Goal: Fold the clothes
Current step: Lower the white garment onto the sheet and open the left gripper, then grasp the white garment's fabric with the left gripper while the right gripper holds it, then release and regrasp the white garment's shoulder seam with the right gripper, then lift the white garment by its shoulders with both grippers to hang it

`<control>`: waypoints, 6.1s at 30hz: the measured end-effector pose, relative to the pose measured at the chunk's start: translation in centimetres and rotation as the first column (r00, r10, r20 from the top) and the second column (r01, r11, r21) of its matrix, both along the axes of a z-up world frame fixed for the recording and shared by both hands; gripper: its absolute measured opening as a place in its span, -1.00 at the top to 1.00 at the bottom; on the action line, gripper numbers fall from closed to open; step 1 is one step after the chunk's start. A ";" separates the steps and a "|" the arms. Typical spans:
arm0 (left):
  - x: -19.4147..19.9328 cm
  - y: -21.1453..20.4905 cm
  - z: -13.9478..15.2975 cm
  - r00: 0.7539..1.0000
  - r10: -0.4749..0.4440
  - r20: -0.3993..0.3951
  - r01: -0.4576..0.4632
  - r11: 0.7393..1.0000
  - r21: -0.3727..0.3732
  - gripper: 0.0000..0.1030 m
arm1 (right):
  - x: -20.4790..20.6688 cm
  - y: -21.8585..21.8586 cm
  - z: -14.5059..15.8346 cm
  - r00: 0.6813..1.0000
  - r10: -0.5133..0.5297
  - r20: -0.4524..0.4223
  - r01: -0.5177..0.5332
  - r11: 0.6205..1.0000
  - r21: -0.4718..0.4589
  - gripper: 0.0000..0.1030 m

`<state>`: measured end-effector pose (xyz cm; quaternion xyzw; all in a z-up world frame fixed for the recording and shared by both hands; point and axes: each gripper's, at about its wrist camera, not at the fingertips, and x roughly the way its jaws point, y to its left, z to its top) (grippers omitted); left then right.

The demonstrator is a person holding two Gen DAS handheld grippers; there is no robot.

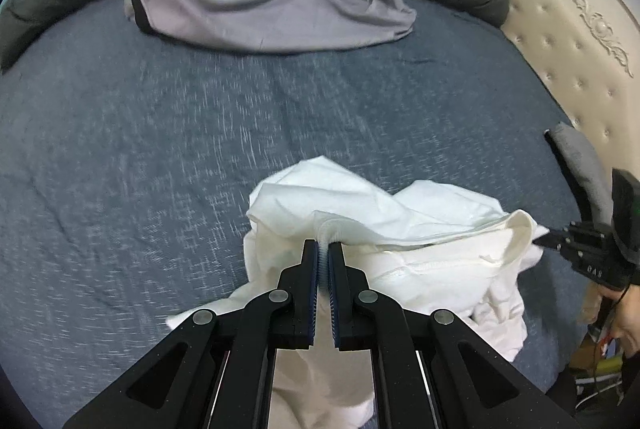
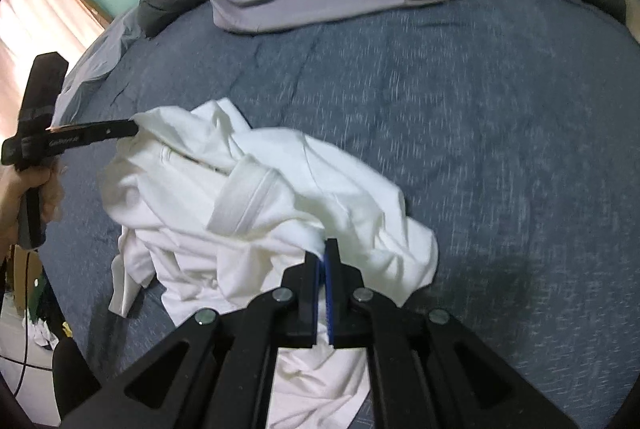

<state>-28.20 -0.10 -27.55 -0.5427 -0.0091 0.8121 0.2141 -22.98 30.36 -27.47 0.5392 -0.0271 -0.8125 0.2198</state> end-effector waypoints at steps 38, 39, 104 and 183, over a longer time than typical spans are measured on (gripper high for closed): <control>6.3 0.7 -1.1 0.980 -0.187 -0.071 0.178 0.977 -0.120 0.88 | -0.1 1.6 0.2 0.996 -0.083 0.015 0.084 0.987 -0.136 0.95; 6.4 0.7 -0.9 0.979 -0.188 -0.078 0.178 0.976 -0.122 0.89 | -0.1 1.6 0.3 0.997 -0.078 0.011 0.079 0.986 -0.146 0.94; 8.9 -12.3 -0.6 0.999 0.043 -0.023 -0.042 0.998 0.039 0.89 | -1.1 -3.3 -0.6 0.995 -0.096 -0.031 0.084 0.956 -0.283 0.12; 16.3 -5.4 49.6 0.691 0.009 -0.723 0.037 0.998 0.048 0.94 | 11.7 -2.7 50.3 0.621 0.014 -0.784 -0.161 0.981 -0.110 0.93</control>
